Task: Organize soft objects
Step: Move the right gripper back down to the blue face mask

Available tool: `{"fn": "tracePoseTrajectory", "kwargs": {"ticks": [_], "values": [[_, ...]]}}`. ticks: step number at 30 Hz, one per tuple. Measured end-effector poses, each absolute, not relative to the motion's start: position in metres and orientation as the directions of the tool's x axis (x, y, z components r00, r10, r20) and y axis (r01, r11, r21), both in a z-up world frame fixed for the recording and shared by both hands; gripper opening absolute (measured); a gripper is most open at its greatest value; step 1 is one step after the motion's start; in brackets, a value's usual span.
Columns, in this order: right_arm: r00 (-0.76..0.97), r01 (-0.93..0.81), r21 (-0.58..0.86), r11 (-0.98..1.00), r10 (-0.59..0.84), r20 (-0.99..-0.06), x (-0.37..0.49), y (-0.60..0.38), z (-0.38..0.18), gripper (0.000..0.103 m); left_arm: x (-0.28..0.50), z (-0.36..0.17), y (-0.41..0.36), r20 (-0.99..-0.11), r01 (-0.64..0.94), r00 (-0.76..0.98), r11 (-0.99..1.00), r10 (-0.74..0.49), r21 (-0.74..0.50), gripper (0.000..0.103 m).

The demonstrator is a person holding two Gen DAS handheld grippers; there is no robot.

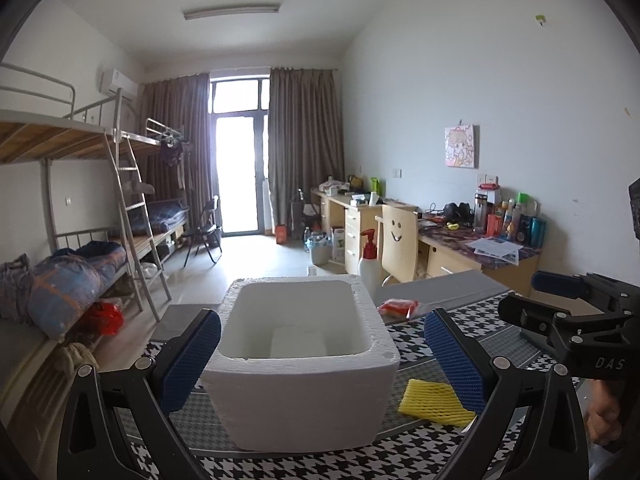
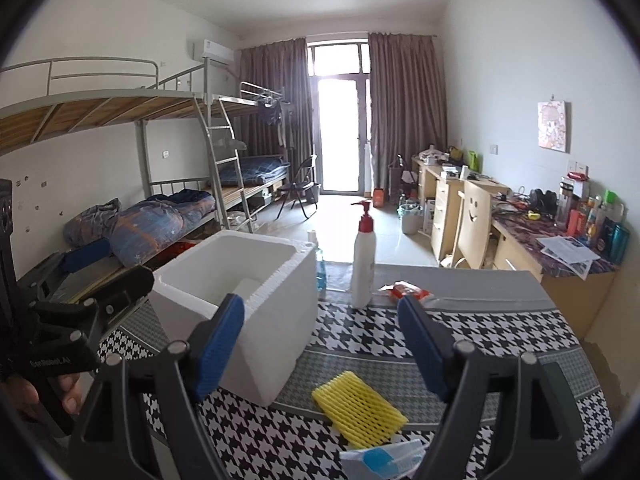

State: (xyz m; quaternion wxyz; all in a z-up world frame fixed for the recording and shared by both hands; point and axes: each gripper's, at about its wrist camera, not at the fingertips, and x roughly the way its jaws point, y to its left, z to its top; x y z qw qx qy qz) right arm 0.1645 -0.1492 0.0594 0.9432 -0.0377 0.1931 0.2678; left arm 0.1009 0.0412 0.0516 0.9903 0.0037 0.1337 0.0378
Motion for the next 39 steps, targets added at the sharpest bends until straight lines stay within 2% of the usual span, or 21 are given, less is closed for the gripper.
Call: {"fn": "tracePoseTrajectory", "kwargs": {"ticks": [8, 39], "values": [[0.794, -0.486, 0.042, 0.873, 0.46, -0.397, 0.157, -0.166, 0.048, 0.083, 0.101, 0.047, 0.028, -0.27, -0.047, 0.961, 0.998, 0.056, 0.037, 0.102], [0.803, -0.428, 0.052, 0.902, 0.406, -0.436, 0.142, -0.198, 0.019, 0.083, 0.106, 0.016, 0.002, -0.356, 0.078, 0.931, 0.997, -0.078, -0.014, 0.102]]}}
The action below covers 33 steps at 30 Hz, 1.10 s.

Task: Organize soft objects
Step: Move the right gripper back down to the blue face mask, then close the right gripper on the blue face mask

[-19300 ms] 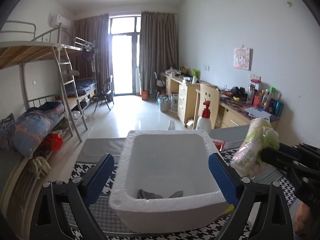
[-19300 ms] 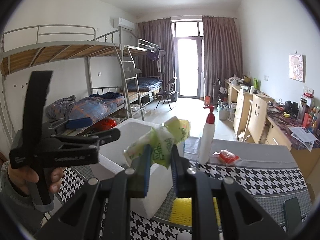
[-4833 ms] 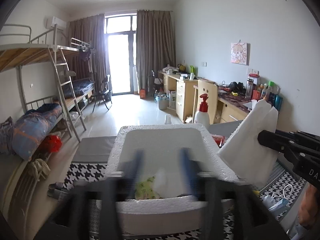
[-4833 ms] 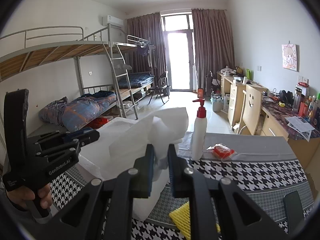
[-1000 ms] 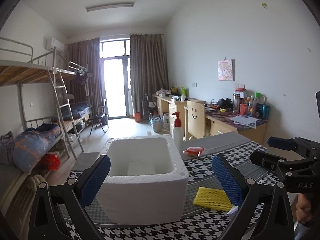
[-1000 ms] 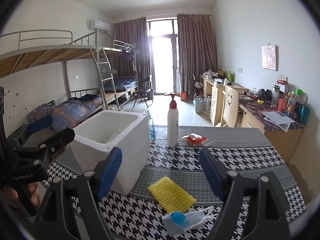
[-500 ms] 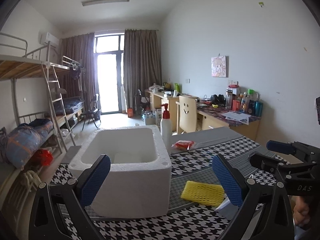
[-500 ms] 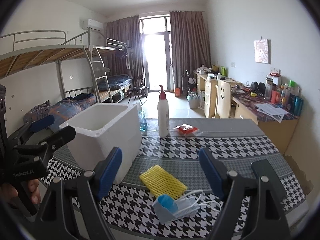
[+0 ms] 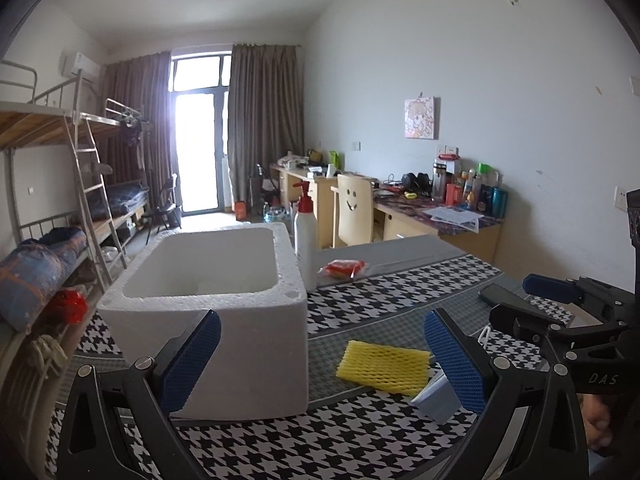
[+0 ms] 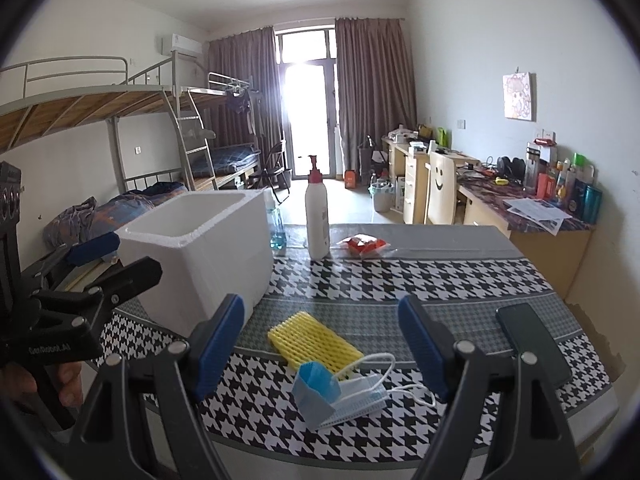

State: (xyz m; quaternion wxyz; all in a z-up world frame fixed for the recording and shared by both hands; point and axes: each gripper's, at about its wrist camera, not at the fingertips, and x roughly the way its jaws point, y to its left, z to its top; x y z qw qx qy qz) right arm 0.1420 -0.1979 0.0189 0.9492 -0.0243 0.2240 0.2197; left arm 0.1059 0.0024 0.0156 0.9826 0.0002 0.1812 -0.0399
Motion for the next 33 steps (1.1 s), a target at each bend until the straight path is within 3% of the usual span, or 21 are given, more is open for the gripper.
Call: {"fn": "tracePoseTrajectory", "kwargs": {"ticks": [33], "values": [[0.712, -0.396, 0.111, 0.912, 0.381, -0.59, 0.155, -0.208, -0.047, 0.083, 0.117, -0.025, -0.018, -0.461, 0.14, 0.874, 0.988, -0.152, -0.059, 0.102]]}}
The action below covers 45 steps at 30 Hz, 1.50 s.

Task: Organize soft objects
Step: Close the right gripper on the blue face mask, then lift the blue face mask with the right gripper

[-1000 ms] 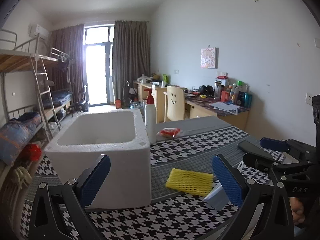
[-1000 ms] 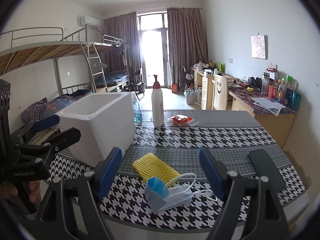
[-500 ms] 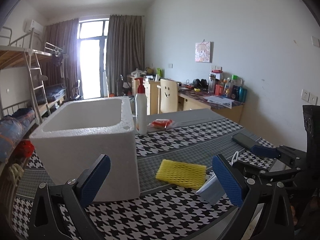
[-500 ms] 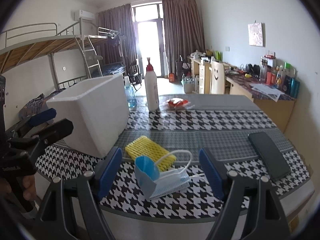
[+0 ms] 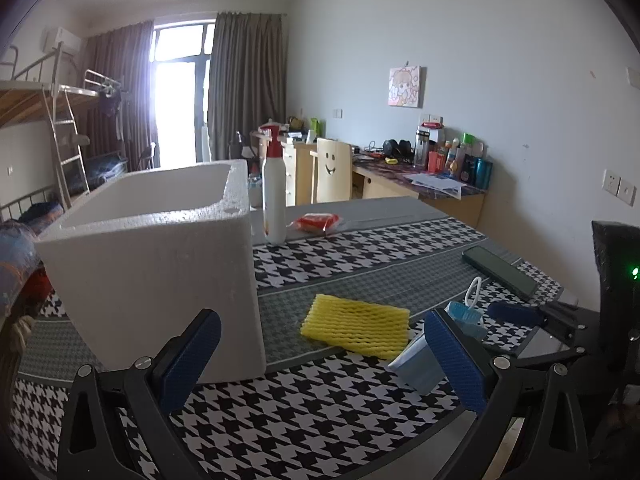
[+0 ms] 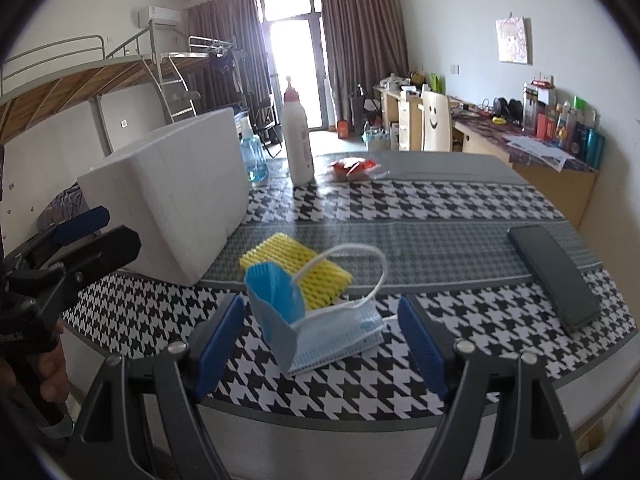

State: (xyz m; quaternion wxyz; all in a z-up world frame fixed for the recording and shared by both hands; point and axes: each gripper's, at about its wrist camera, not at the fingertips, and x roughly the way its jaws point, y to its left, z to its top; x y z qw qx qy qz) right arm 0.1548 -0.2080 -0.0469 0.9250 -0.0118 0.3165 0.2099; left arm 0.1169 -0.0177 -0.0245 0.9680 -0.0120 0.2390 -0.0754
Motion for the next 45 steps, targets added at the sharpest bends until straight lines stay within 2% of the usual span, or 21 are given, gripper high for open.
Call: {"fn": "tracePoseTrajectory", "kwargs": {"ticks": [10, 14, 18, 21, 22, 23, 34, 45], "values": [[0.645, -0.459, 0.173, 0.871, 0.461, -0.61, 0.161, -0.199, -0.065, 0.081, 0.117, -0.032, -0.019, -0.474, 0.142, 0.867, 0.988, -0.153, -0.06, 0.102], [0.616, -0.467, 0.19, 0.864, 0.471, -0.631, 0.163, -0.195, -0.072, 0.065, 0.117, -0.034, -0.021, -0.479, 0.15, 0.863, 0.987, -0.16, -0.06, 0.102], [0.599, -0.466, 0.199, 0.862, 0.473, -0.646, 0.163, -0.192, -0.08, 0.061, 0.12, -0.038, -0.022, -0.49, 0.153, 0.856, 0.986, -0.164, -0.064, 0.102], [0.582, -0.471, 0.215, 0.855, 0.485, -0.653, 0.166, -0.192, -0.083, 0.038, 0.121, -0.039, -0.023, -0.497, 0.155, 0.851, 0.986, -0.167, -0.065, 0.102], [0.571, -0.475, 0.225, 0.851, 0.493, -0.656, 0.167, -0.193, -0.085, 0.019, 0.121, -0.04, -0.025, -0.499, 0.158, 0.85, 0.985, -0.169, -0.065, 0.102], [0.558, -0.477, 0.235, 0.847, 0.498, -0.664, 0.169, -0.193, -0.086, 0.005, 0.122, -0.04, -0.026, -0.501, 0.161, 0.849, 0.985, -0.17, -0.062, 0.102], [0.62, -0.448, 0.204, 0.871, 0.467, -0.631, 0.149, -0.216, -0.066, 0.004, 0.136, -0.047, -0.048, -0.532, 0.204, 0.825, 0.978, -0.192, -0.036, 0.102], [0.643, -0.372, 0.213, 0.903, 0.417, -0.643, 0.155, -0.236, -0.072, 0.004, 0.156, -0.055, -0.072, -0.578, 0.223, 0.794, 0.975, -0.186, -0.008, 0.102]]}}
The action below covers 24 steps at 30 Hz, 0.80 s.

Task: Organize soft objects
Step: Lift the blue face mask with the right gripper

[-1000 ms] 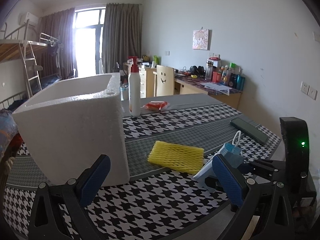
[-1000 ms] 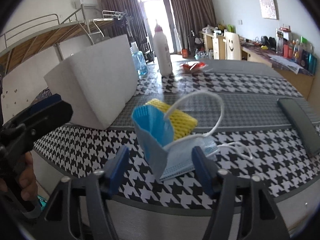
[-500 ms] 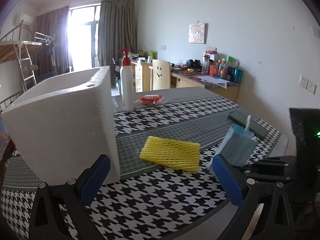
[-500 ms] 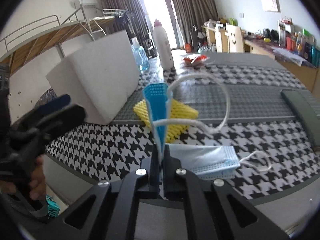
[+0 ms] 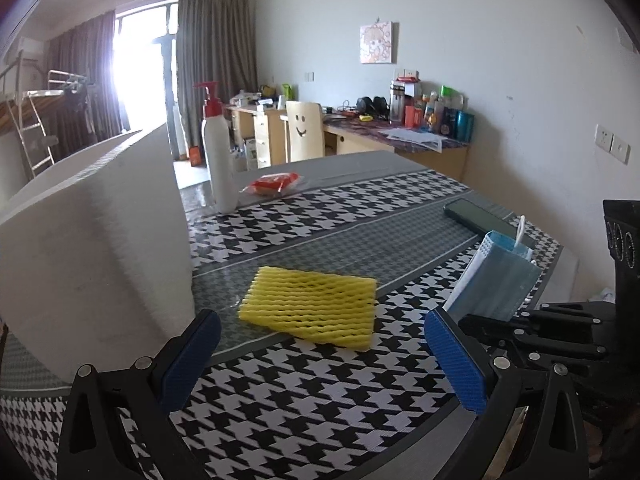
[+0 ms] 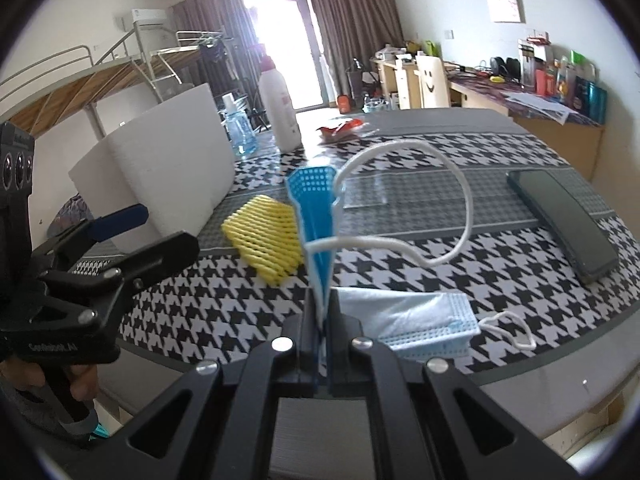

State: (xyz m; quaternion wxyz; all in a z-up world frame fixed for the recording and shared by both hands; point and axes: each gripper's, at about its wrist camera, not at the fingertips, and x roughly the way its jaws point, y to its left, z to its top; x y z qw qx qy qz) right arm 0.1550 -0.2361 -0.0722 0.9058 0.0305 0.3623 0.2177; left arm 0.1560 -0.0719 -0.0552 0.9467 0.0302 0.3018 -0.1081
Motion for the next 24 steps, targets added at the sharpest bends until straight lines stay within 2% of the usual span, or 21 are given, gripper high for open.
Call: {"fn": "tracePoseTrajectory", "kwargs": {"ticks": [24], "values": [[0.659, -0.315, 0.221, 0.923, 0.38, -0.649, 0.16, -0.257, -0.076, 0.005, 0.204, -0.085, -0.093, -0.709, 0.179, 0.697, 0.983, -0.105, 0.031, 0.1]]}}
